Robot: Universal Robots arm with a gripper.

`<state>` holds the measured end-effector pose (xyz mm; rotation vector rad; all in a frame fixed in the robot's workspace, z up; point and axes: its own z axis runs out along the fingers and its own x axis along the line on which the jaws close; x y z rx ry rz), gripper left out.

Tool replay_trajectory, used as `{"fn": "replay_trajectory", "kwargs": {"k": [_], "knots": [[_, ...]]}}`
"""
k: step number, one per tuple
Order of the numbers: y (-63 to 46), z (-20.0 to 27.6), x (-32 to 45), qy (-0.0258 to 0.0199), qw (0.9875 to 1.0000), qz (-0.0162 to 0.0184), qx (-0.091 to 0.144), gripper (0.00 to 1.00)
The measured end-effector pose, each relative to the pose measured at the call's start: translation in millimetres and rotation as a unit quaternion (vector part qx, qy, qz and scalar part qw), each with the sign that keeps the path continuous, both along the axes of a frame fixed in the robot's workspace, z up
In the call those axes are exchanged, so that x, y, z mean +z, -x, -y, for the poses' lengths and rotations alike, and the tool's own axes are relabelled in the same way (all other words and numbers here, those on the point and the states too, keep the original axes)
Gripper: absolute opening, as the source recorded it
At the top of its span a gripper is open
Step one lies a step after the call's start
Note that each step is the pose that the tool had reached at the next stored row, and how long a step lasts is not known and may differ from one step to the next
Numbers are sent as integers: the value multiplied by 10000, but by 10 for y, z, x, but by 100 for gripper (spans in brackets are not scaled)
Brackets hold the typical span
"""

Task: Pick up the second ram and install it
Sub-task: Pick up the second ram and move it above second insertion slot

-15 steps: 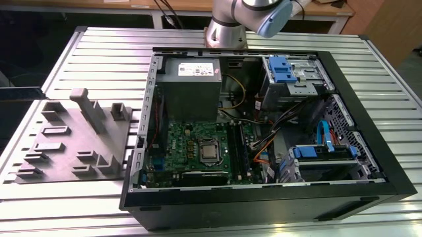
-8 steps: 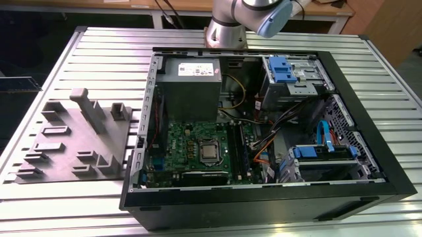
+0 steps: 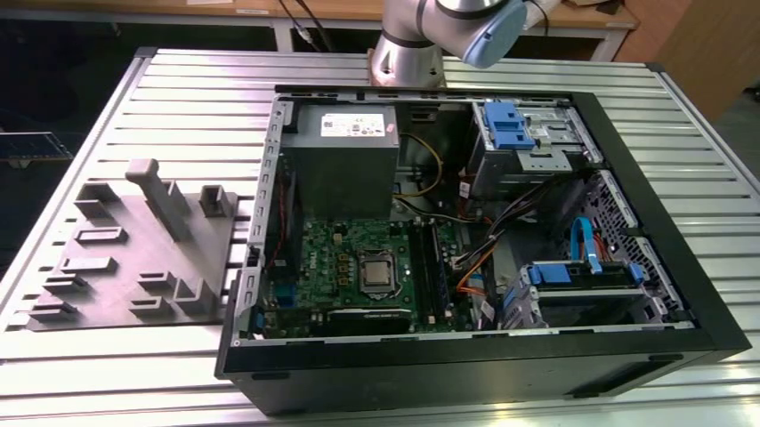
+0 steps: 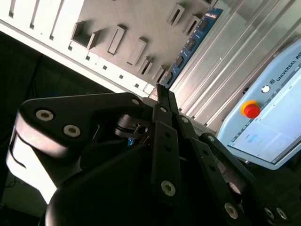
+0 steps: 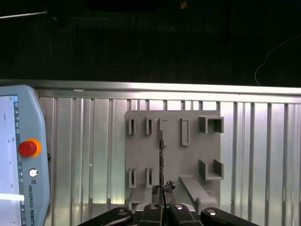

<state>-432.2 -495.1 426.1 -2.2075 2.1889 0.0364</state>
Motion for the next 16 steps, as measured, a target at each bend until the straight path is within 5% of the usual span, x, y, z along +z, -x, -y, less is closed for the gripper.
{"fn": "replay_trajectory", "kwargs": {"k": [8, 16], "knots": [[-170, 0, -2, 0, 10000, -4, 0, 12], [-473, 0, -4, 0, 10000, -22, 0, 12]]}}
